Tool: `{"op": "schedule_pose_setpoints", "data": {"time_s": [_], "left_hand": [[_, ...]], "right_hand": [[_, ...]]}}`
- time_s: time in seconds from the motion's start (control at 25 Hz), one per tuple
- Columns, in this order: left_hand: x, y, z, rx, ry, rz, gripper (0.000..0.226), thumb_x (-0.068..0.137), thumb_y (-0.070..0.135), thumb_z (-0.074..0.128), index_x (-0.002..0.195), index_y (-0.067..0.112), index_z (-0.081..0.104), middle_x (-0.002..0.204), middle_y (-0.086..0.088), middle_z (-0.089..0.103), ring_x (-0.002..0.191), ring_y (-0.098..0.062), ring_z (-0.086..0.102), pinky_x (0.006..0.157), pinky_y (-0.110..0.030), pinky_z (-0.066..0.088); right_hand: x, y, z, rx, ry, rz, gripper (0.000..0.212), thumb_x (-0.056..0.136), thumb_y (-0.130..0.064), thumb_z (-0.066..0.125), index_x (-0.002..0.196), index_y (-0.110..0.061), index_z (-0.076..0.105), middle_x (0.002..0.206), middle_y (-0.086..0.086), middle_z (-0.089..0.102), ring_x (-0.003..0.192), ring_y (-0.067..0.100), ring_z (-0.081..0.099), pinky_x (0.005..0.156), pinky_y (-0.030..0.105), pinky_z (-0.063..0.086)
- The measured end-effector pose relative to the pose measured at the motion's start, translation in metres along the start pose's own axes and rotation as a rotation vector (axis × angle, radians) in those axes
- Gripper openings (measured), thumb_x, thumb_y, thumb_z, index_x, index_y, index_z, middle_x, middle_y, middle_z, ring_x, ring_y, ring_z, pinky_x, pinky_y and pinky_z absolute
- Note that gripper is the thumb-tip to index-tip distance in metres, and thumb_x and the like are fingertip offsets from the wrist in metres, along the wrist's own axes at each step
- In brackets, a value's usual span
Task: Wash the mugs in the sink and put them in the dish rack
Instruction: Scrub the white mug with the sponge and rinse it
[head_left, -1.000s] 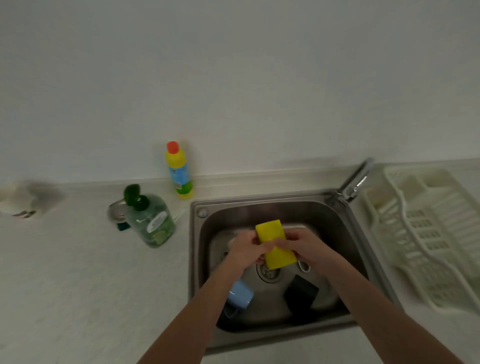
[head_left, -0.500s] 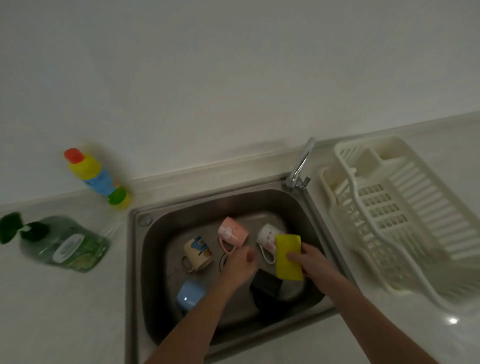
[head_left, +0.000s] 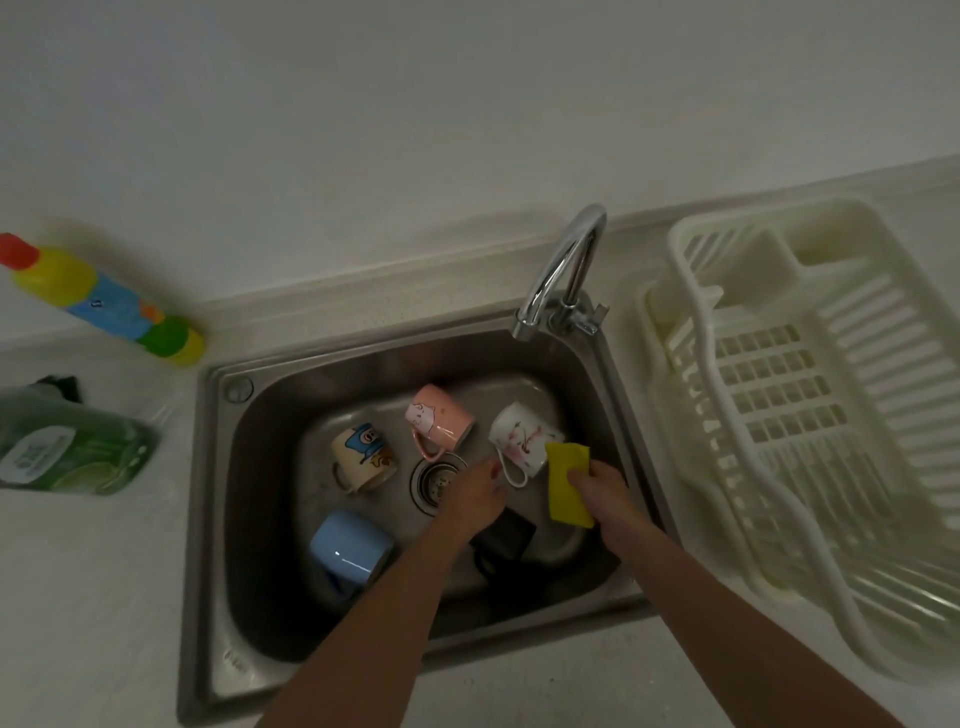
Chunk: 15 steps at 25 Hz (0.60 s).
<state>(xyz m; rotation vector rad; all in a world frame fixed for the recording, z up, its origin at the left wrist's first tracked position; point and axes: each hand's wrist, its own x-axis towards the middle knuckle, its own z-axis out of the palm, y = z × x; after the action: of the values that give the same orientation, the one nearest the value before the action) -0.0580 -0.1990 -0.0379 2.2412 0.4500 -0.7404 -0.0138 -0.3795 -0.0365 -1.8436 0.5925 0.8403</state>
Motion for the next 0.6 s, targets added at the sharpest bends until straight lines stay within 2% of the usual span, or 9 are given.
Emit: {"op": "schedule_pose_setpoints", "data": {"time_s": [0.2,0.36,0.48,0.6], "left_hand": [[0.038,-0.01,0.023,0.151,-0.05,0.015,0.036,0.091,0.026,0.052,0.126,0.023,0.059,0.127,-0.006,0.064,0.117,-0.028,0.059,0.095,-0.036,0.05],[0.073,-0.015,0.038,0.274,-0.13,0.092,0.035,0.089,0.028,0.054,0.122,0.015,0.058,0.125,-0.011,0.061,0.114,-0.034,0.059,0.095,-0.042,0.05],[0.093,-0.021,0.05,0.276,-0.172,0.103,0.044,0.086,0.034,0.061,0.125,0.014,0.059,0.13,-0.013,0.057,0.118,-0.034,0.055,0.099,-0.041,0.047],[0.104,-0.026,0.065,0.335,-0.208,0.122,0.062,0.082,0.05,0.063,0.135,0.019,0.051,0.146,-0.012,0.041,0.129,-0.038,0.041,0.105,-0.043,0.041]], "right_hand": [[0.031,0.015,0.016,-0.239,0.149,-0.004,0.037,0.101,-0.029,0.046,0.125,-0.004,0.059,0.125,0.02,0.061,0.114,0.039,0.057,0.097,0.044,0.047],[0.051,0.019,0.027,-0.302,0.187,-0.046,0.033,0.1,-0.02,0.047,0.126,-0.002,0.057,0.127,0.022,0.059,0.117,0.039,0.055,0.099,0.045,0.045],[0.06,0.021,0.029,-0.294,0.198,-0.054,0.039,0.101,-0.021,0.047,0.135,-0.003,0.052,0.133,0.021,0.056,0.122,0.038,0.053,0.102,0.042,0.043],[0.066,0.021,0.03,-0.239,0.199,-0.049,0.04,0.102,-0.023,0.046,0.138,-0.005,0.05,0.134,0.019,0.056,0.123,0.035,0.053,0.101,0.04,0.043]]}}
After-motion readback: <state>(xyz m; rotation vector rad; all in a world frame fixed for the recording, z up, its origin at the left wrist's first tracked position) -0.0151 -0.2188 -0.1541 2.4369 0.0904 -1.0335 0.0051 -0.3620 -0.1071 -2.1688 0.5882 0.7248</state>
